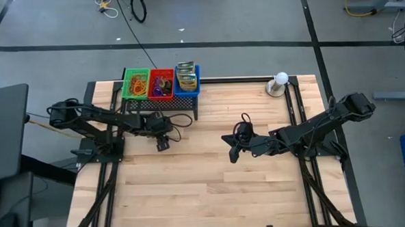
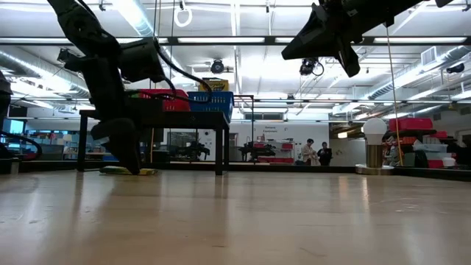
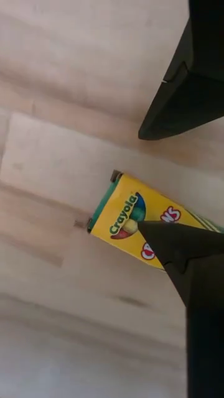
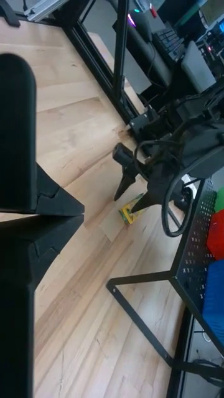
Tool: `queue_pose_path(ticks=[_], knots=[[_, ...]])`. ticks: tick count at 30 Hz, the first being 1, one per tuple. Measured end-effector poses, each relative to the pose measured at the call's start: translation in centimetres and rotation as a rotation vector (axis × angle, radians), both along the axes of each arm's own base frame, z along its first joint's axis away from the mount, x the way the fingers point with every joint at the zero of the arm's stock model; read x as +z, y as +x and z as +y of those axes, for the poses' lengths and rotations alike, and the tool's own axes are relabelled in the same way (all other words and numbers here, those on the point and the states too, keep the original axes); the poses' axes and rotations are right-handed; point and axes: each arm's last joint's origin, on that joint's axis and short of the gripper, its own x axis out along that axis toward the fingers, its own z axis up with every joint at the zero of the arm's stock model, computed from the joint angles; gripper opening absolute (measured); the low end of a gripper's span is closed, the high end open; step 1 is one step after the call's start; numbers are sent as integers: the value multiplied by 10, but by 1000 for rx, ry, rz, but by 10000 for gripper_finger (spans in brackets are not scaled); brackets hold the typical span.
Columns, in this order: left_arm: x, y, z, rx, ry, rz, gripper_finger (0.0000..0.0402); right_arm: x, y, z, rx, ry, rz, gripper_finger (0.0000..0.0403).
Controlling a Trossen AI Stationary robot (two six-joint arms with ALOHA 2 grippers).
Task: Pick & Place Office Desk Supplies
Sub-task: Put the small box of crayons into the blue bin on the shelf
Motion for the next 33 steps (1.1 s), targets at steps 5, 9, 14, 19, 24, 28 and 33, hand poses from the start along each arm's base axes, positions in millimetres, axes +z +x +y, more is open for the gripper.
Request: queue_pose_path(ticks=[5, 9, 14, 19, 24, 28, 33], knots=[[3, 4, -6, -32, -123, -32, 215, 0, 0, 0, 16, 1, 4, 5], [14, 13, -21, -135, -229, -55, 206, 0, 0, 1, 31, 6, 7, 5], [38, 25, -37, -283, -158, -26, 213, 0, 0, 1, 45, 13, 10, 5], [39, 22, -36, -323, -128, 44, 239, 0, 0, 1, 49, 14, 11, 5], [32, 22, -22, -302, -123, 92, 264, 0, 0, 3, 56, 15, 11, 5], [21, 23, -15, -349, -228, 129, 270, 0, -1, 6, 72, 18, 12, 5], [11, 26, -13, -423, -181, 190, 267, 0, -2, 10, 88, 22, 11, 5]])
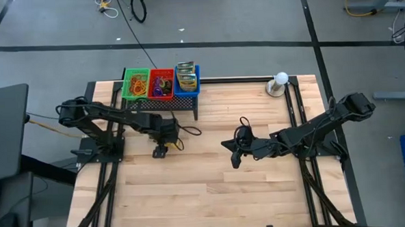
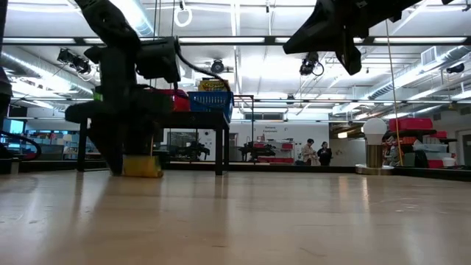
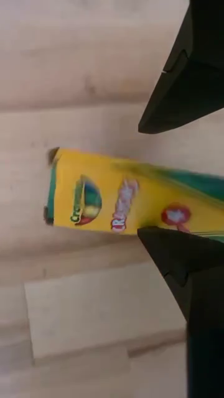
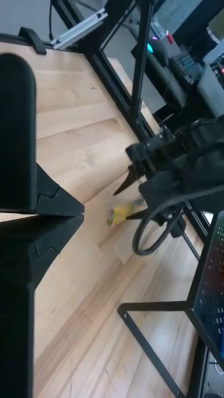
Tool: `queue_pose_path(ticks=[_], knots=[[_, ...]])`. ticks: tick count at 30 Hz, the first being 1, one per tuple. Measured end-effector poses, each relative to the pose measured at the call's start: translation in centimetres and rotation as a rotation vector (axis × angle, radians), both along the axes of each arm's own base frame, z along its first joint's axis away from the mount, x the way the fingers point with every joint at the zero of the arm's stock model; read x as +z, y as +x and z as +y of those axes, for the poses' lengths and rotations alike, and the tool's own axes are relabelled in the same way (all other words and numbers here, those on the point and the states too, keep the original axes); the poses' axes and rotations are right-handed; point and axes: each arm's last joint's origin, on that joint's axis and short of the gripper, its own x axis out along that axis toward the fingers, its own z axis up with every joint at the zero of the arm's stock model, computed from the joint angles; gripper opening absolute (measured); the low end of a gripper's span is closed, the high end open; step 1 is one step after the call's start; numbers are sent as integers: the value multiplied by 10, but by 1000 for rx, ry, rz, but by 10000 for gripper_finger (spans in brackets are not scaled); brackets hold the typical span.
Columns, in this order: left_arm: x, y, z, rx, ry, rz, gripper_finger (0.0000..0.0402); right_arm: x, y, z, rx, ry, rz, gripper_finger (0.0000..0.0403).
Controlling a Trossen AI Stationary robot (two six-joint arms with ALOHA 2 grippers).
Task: Pick & Place Office Desk Supplies
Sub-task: Put the small box of crayons into the blue bin on the shelf
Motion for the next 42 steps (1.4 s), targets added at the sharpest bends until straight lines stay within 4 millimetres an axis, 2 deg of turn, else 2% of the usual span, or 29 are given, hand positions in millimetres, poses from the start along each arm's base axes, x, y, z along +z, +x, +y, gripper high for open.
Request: queue_pose_path(ticks=[4, 9, 17, 26, 33, 39, 42], knots=[[-5, -1, 1, 10, 15, 36, 258, 1, 1, 0, -2, 6, -16, 5], [2, -3, -1, 12, -10, 14, 248, 2, 1, 0, -2, 6, -18, 5], [18, -16, -2, 54, -22, 25, 269, 2, 1, 0, -7, 9, -19, 5], [7, -24, -4, -7, -63, 44, 272, 1, 1, 0, -7, -6, -11, 5], [0, -28, -4, -3, -53, 54, 245, 1, 0, -1, -10, -12, -9, 5], [1, -25, -4, 41, -48, 25, 202, 1, 0, -1, -15, -5, -11, 5], [2, -25, -4, 49, -56, 25, 197, 1, 0, 0, -5, -4, -9, 5]])
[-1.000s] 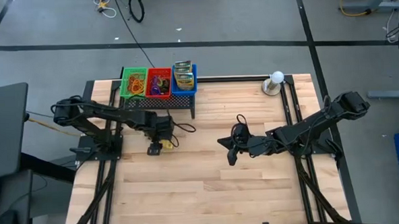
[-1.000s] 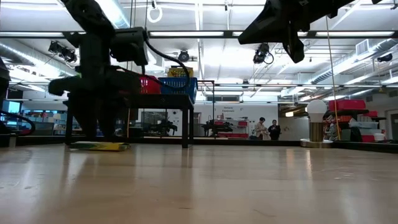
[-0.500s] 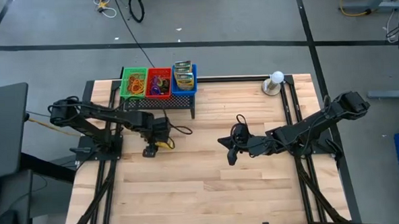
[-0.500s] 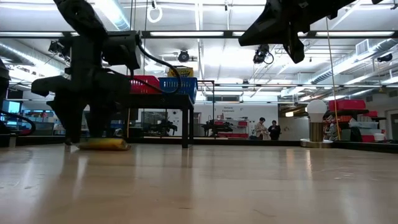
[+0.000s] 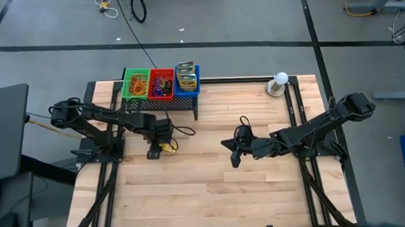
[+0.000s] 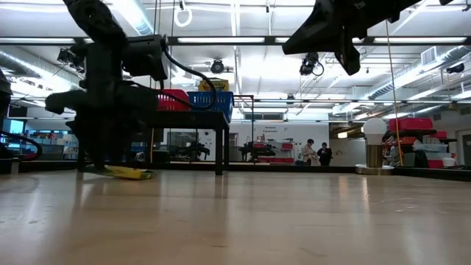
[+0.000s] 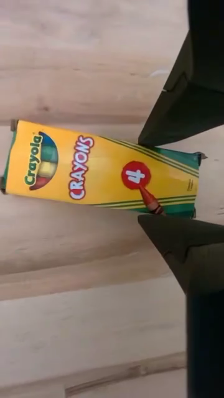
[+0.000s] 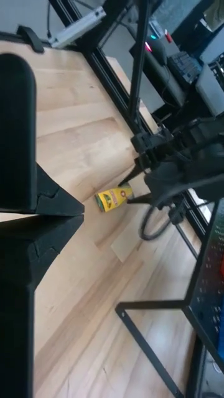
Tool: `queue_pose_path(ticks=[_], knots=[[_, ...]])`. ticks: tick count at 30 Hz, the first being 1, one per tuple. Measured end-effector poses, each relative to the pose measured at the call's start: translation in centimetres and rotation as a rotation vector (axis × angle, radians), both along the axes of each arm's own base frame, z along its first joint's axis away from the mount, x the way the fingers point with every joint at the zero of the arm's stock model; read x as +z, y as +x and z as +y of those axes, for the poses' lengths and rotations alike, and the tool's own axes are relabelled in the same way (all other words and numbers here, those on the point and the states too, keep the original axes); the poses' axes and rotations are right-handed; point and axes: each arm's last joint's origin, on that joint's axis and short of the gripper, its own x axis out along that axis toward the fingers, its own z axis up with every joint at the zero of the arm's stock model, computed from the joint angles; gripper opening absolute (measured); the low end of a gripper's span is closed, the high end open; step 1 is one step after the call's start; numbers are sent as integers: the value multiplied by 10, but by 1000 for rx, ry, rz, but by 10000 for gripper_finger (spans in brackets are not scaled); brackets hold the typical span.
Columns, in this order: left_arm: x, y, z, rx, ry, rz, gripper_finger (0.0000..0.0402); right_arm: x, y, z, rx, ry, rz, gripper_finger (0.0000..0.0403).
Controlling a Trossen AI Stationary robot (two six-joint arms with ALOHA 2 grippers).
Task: Pick & Place Office Desk Supplies
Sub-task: Put the small box of crayons into the blue bin on the shelf
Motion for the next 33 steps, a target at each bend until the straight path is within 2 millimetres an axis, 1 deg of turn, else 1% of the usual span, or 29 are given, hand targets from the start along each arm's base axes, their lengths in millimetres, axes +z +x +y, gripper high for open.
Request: queue_pose_path(ticks=[2, 5, 9, 11, 13, 16, 19, 22, 26, 29, 33], knots=[[2, 2, 0, 5, -18, -12, 205, 0, 0, 0, 15, 5, 3, 5], [3, 3, -1, -6, -55, -22, 228, 0, 0, 1, 48, 21, 9, 5], [-3, 3, -1, -10, -66, 16, 262, -1, 0, 2, 83, 34, 17, 5], [-7, 5, -1, -6, -52, 25, 270, -1, 0, 3, 90, 35, 23, 5], [-10, 6, 0, 10, -32, 35, 268, -2, 0, 3, 89, 35, 26, 5], [-11, 7, 0, 45, -29, 36, 245, -2, 0, 2, 87, 38, 26, 5], [-10, 7, 0, 87, -32, 21, 203, -2, 1, 0, 66, 81, 20, 5], [-7, 9, 1, 136, -31, -10, 153, -3, 2, -5, 39, 168, 14, 5], [4, 12, 0, 179, -29, -112, 101, -5, 6, -19, -31, 353, 4, 8], [16, 16, -3, 221, 0, -226, 83, -8, 10, -26, -98, 506, -19, 27], [31, 18, -10, 276, 7, -345, 79, -23, 23, -35, -158, 674, -19, 70]])
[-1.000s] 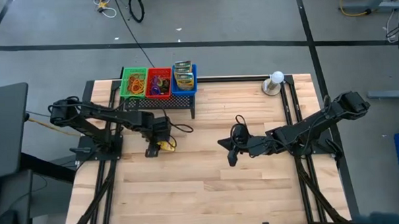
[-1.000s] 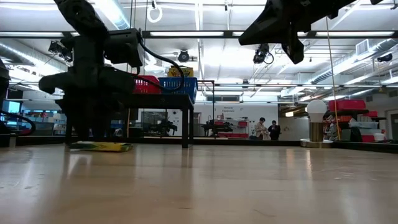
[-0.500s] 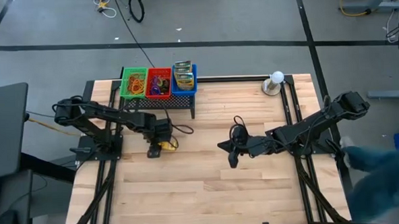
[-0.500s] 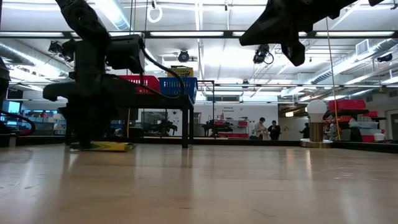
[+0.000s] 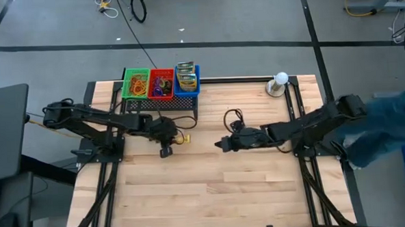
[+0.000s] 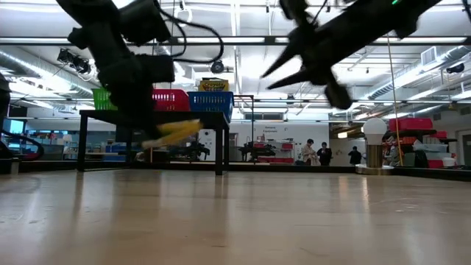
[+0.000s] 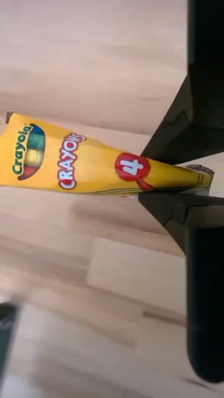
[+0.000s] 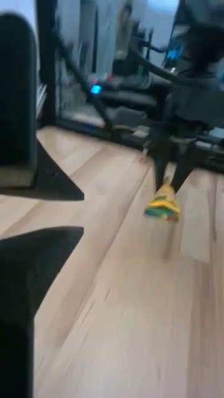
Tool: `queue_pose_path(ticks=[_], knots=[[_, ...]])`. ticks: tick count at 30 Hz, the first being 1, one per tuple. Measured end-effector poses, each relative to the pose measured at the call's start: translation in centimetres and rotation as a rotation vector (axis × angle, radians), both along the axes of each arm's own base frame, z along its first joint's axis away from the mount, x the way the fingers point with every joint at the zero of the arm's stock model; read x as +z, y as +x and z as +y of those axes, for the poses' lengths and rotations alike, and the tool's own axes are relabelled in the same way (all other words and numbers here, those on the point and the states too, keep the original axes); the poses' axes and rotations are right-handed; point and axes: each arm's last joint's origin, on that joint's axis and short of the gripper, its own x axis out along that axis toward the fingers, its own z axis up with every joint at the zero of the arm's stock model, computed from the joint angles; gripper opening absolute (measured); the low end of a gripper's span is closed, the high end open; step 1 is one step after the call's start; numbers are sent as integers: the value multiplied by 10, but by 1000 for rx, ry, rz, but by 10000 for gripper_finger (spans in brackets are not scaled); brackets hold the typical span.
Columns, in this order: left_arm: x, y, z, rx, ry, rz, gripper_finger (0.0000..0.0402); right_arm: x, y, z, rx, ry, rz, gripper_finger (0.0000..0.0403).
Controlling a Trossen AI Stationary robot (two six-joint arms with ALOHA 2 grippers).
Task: Pick & Place Office Desk Supplies
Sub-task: Put the small box of crayons into the blue bin on the shelf
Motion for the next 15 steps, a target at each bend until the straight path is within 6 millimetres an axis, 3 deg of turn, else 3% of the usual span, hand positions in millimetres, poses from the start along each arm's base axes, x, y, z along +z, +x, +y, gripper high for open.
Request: queue_pose_path(ticks=[7, 15], knots=[[11, 6, -12, 60, -16, -122, 79, -20, 32, -19, -13, 136, -141, 143], [15, 9, -17, 60, -30, -148, 79, -31, 58, -40, -6, 188, -110, 193]])
